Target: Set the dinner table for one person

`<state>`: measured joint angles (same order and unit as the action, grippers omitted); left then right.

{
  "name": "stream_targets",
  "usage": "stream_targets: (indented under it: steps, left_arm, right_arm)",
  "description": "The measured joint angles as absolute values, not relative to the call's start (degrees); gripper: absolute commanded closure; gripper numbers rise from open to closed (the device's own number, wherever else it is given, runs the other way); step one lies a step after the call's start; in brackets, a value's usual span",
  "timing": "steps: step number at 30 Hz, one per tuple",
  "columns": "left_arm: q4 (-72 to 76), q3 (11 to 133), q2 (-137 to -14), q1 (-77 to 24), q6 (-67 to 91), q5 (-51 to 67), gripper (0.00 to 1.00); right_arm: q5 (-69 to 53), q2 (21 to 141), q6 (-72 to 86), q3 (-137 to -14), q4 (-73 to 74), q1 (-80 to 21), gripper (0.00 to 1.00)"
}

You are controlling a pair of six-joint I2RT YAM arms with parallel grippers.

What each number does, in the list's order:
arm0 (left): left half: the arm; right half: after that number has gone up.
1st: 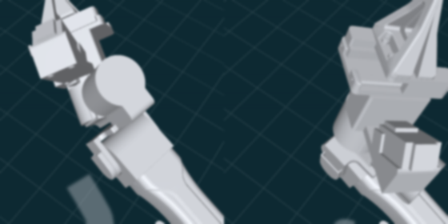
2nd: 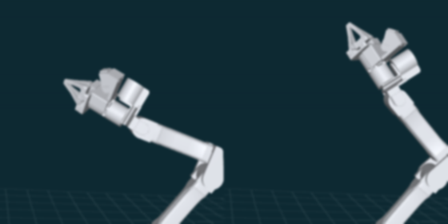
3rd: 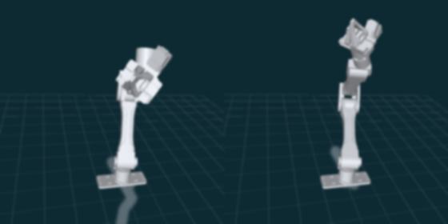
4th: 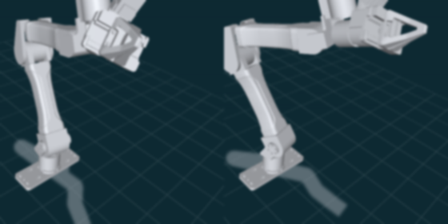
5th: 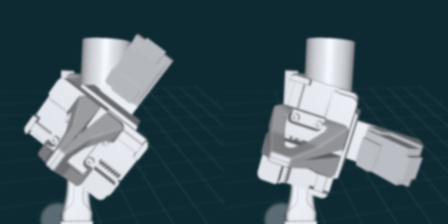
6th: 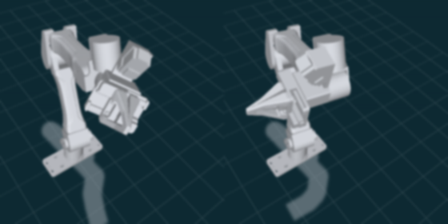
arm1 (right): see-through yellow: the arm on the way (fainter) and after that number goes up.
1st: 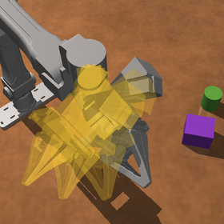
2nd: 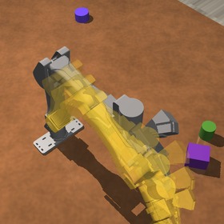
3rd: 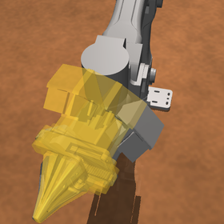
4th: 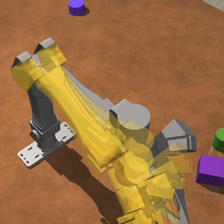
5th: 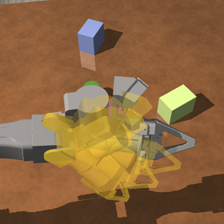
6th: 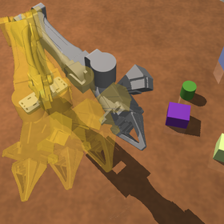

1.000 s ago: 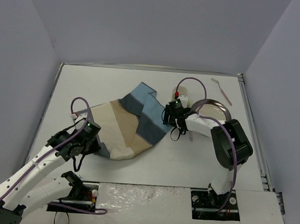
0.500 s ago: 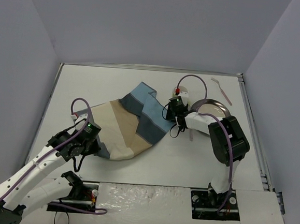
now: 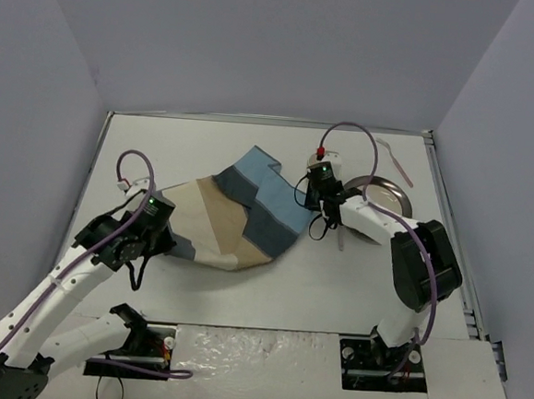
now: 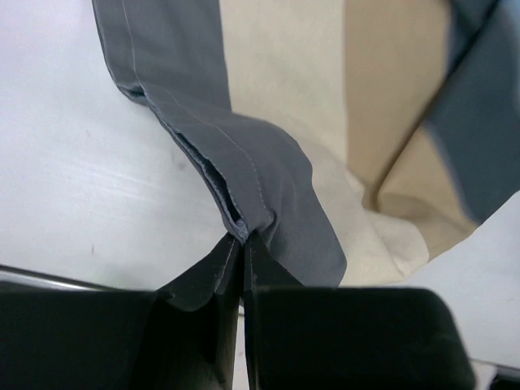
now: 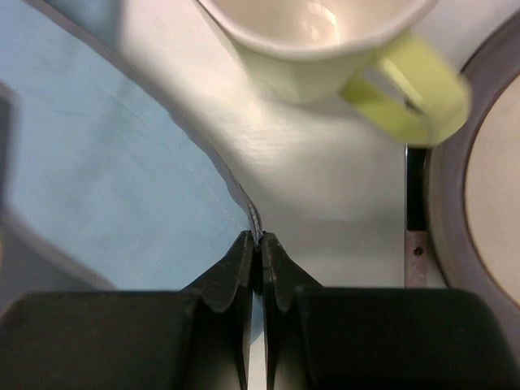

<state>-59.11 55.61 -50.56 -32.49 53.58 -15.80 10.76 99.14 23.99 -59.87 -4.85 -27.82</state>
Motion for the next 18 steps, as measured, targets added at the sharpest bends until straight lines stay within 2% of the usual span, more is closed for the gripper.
stream_targets:
  steps: [9,13,18]
  left_arm:
    - [-56.30,92.98,-63.81,-14.10,40.29,-19.56,1.00]
    - [-55.70,109.24,-71.54,-11.01,34.26,-21.16,1.00]
    - [-55.51,121.18,-76.21,-10.17,28.64,-22.79,1.00]
  right_arm:
    - [9.34,87.65,17.65,-83.00,2.95,-27.83,1.00]
    - [8.81,83.98,16.28,-89.45,5.41,-27.85,1.00]
    - [7.01,81.56,15.11,-93.03,7.80,-28.00,1.00]
